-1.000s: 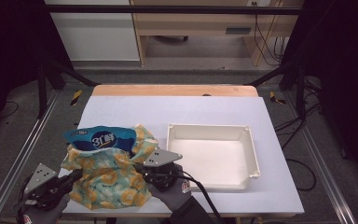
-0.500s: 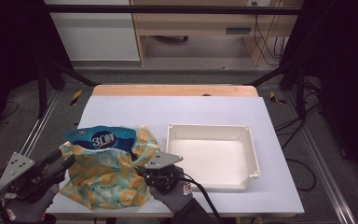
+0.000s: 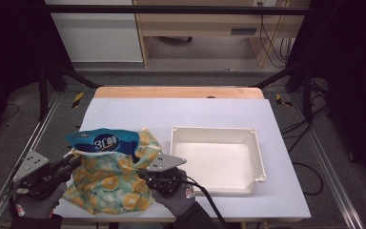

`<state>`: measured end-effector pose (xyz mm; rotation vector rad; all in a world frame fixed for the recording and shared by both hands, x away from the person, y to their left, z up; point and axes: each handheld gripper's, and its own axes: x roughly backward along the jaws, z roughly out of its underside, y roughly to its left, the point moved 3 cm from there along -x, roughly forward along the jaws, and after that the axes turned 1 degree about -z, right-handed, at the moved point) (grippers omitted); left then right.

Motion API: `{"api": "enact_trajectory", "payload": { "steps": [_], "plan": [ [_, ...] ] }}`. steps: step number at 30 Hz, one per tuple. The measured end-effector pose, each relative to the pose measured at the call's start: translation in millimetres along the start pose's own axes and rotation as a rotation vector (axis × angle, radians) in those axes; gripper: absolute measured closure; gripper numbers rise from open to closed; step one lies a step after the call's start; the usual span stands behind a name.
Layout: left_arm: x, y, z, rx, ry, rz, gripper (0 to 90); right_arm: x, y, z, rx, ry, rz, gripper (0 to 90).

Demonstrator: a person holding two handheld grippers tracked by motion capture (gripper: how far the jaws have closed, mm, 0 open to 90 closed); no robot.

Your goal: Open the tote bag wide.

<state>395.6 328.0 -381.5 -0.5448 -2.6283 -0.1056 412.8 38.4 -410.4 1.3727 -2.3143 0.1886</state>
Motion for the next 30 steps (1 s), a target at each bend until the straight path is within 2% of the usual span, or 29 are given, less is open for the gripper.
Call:
{"api": "enact_trajectory", "payload": {
  "steps": [1,6,7,8,12,16,17,21,26,30],
  "plan": [
    [-1.1,-0.1,5.6,-0.001,0.012,0.002,88.3,-1.0,0.2,1.4,0.001,-0.005,-0.004,90.0],
    [-0.5,-5.6,19.8,-0.018,0.038,0.005,89.7,-1.4,0.3,6.5,-0.015,-0.006,0.005,90.0],
    [-2.1,-8.8,29.3,-0.022,0.057,0.016,89.7,-2.8,0.1,11.3,-0.029,-0.003,0.012,89.9],
    [-2.1,-8.8,29.3,-0.022,0.057,0.016,89.7,-3.8,0.2,14.3,-0.033,0.0,0.021,89.8],
    [-7.6,-11.6,49.9,-0.023,0.114,0.029,89.6,-9.8,0.6,27.8,-0.046,0.024,0.041,89.7],
    [-11.7,-12.1,58.6,-0.014,0.145,0.041,89.5,-15.1,-0.2,37.7,-0.071,0.04,0.039,89.4],
    [-14.9,-13.2,61.8,-0.021,0.166,0.039,89.5,-18.0,-0.4,42.8,-0.088,0.05,0.043,89.4],
    [-19.1,-14.4,64.5,-0.031,0.186,0.036,89.4,-22.5,0.2,49.5,-0.089,0.066,0.063,89.2],
    [-25.0,-11.9,69.6,-0.02,0.201,0.031,89.2,-31.3,1.9,60.2,-0.102,0.077,0.09,88.7],
    [-32.0,-10.7,73.0,-0.042,0.222,0.017,88.7,-38.0,2.6,67.3,-0.108,0.08,0.113,88.5]
  ]
}}
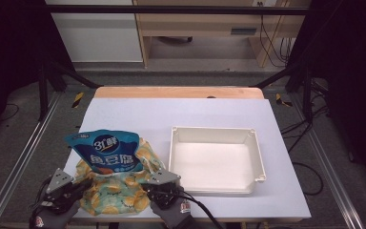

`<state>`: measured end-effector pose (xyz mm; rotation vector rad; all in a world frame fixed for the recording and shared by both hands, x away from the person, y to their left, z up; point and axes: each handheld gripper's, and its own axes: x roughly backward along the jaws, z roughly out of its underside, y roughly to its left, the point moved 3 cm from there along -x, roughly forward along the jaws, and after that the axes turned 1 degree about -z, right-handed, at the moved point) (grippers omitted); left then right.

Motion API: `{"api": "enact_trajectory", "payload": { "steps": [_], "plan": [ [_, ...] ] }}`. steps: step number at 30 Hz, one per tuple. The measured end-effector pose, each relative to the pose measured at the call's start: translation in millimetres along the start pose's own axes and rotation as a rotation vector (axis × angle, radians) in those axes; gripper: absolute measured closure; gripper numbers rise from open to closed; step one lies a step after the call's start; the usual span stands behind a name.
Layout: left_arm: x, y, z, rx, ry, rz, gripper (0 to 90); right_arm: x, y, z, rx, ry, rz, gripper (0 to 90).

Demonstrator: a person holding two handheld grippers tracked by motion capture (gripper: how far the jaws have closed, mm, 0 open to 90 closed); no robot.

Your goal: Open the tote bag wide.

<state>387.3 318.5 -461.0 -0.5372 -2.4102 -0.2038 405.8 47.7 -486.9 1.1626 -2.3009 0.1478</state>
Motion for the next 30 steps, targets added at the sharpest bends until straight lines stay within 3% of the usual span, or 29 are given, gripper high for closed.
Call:
{"api": "enact_trajectory", "payload": {
  "steps": [14,19,20,25,26,30],
  "plan": [
    [-10.3,0.7,3.3,-0.007,0.029,-0.012,87.2,-12.2,-0.1,11.2,-0.002,0.033,0.025,87.1],
    [-11.6,1.1,4.0,-0.019,0.044,-0.017,87.1,-11.5,0.9,10.3,0.011,0.034,-0.005,77.3],
    [-11.7,1.4,4.1,-0.019,0.046,-0.018,87.2,-6.4,2.3,7.2,0.008,0.026,-0.026,71.4],
    [-12.8,1.7,4.7,-0.019,0.059,-0.017,87.4,10.7,4.6,-4.4,0.028,-0.021,-0.035,69.4],
    [-13.0,1.7,4.8,-0.017,0.06,-0.018,87.4,21.3,5.8,-12.3,0.031,-0.054,-0.034,69.0],
    [-14.1,1.8,5.2,-0.011,0.067,-0.02,87.5,36.5,7.9,-25.1,0.04,-0.109,-0.036,70.5]
  ]
}}
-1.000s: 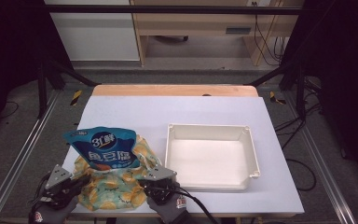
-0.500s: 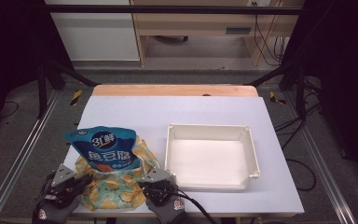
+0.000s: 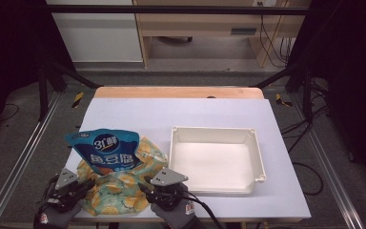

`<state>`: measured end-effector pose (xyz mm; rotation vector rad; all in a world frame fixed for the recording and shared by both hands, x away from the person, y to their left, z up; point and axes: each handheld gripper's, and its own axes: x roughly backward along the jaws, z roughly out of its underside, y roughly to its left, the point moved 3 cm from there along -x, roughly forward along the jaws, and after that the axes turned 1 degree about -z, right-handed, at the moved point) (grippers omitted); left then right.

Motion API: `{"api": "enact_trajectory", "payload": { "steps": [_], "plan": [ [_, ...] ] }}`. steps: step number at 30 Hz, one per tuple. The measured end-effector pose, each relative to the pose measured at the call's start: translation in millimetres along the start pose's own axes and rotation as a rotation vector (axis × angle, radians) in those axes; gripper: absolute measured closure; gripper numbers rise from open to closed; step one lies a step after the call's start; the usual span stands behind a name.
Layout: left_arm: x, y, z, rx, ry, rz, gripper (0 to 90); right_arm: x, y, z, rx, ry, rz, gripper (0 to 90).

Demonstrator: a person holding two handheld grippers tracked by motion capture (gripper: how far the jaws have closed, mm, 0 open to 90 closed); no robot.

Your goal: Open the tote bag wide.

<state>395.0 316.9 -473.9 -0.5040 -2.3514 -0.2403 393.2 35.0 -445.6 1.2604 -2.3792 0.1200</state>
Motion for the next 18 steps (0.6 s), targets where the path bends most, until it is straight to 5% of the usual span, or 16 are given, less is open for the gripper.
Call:
{"api": "enact_trajectory", "payload": {
  "steps": [5,11,18],
  "plan": [
    [-1.0,0.4,0.4,-0.001,0.009,-0.001,87.6,15.4,0.9,-22.6,0.036,-0.058,0.042,79.0],
    [-1.8,0.9,0.8,0.001,0.016,0.001,87.5,12.2,-17.8,-40.0,0.01,-0.098,0.132,88.1],
    [-0.5,1.8,0.6,0.008,0.005,0.005,86.2,-18.4,-29.4,-24.3,-0.026,0.012,0.194,89.8]
  ]
}}
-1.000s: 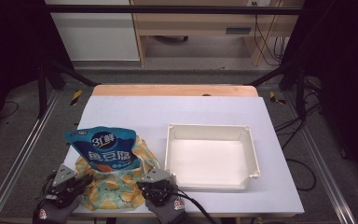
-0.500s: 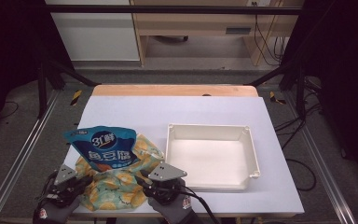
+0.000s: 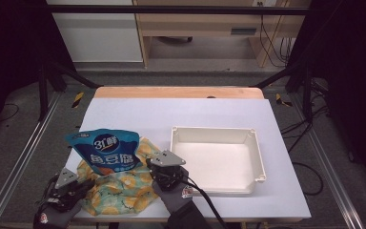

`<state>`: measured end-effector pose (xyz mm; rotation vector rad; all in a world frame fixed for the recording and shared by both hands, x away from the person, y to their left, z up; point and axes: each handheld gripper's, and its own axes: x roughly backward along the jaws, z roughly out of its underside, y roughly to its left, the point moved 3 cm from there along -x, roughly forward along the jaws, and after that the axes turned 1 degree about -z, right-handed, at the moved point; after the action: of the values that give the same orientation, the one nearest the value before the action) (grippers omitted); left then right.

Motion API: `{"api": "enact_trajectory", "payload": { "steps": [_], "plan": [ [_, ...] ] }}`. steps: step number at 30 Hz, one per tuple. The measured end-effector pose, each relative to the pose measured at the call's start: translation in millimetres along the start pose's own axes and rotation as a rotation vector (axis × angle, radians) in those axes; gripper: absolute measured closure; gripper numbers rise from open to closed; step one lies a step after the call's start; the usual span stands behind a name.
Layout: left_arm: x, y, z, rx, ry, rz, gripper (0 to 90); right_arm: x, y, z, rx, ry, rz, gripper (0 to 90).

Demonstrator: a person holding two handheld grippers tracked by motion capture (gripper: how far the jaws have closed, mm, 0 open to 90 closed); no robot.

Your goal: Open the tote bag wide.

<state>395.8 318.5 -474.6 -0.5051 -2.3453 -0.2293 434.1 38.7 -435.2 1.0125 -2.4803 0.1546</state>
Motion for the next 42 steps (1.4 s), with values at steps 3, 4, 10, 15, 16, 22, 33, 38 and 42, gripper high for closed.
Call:
{"api": "enact_trajectory", "payload": {
  "steps": [3,4,10,15,16,22,33,38,42],
  "plan": [
    [1.2,0.5,-0.2,0.005,-0.01,-0.002,84.8,-7.1,2.4,9.2,-0.003,0.03,0.006,89.9],
    [1.4,0.3,-0.3,0.009,-0.014,0.0,84.8,-10.2,3.5,13.5,-0.001,0.04,0.012,89.8],
    [4.9,0.9,-0.9,0.013,-0.036,0.003,80.9,-15.5,10.4,25.5,0.026,0.063,0.047,90.0],
    [18.6,5.0,-4.4,0.047,-0.112,0.009,74.5,-18.9,13.0,37.1,0.01,0.079,0.035,90.0],
    [22.6,6.4,-5.8,0.061,-0.138,0.009,73.5,-19.8,13.5,42.0,0.002,0.082,0.028,90.0],
    [42.7,14.1,-24.3,0.117,-0.277,-0.032,71.7,-21.8,16.7,51.9,-0.003,0.086,0.013,90.0],
    [-2.1,16.7,-20.9,0.071,-0.098,-0.054,81.8,-22.9,16.3,64.6,0.0,0.117,-0.002,90.0],
    [-9.2,17.9,-11.5,0.089,-0.041,-0.048,82.3,-23.0,16.1,68.2,-0.003,0.127,-0.003,89.9],
    [-15.7,15.6,-9.3,0.069,-0.002,-0.051,82.0,-23.6,16.3,68.5,-0.008,0.137,-0.004,88.8]
  ]
}}
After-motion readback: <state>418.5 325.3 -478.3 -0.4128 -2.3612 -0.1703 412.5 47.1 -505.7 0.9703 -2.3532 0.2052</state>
